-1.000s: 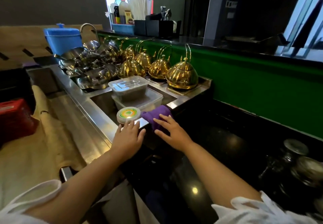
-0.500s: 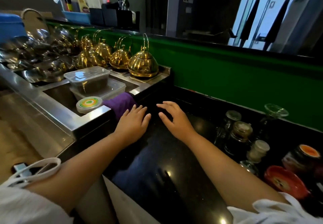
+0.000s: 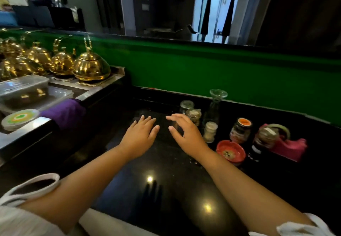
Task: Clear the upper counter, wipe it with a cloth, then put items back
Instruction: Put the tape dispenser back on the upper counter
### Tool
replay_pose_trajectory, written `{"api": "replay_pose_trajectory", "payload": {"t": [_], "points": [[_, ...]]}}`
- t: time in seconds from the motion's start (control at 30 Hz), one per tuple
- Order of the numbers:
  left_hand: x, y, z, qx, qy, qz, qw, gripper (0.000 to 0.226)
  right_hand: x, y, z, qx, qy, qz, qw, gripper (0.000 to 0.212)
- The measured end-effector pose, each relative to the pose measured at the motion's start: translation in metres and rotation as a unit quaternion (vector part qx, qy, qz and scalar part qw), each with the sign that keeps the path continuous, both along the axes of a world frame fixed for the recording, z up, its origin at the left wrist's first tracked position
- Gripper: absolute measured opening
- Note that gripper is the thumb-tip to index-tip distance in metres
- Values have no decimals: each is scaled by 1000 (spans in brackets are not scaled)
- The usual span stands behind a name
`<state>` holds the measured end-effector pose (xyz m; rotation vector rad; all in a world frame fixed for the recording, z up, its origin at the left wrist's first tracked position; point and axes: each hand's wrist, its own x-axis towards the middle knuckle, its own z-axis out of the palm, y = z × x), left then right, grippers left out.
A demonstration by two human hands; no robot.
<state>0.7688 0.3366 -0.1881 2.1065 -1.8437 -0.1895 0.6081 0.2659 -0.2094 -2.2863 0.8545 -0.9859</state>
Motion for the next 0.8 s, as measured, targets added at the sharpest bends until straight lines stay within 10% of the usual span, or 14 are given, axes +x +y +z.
{"api": "replay_pose_trajectory", "payload": {"t": [0.8], "points": [[-380,-55,-41,90,145,-222,960,55,-399,12,-52,111,-16,-259,959,33]]}}
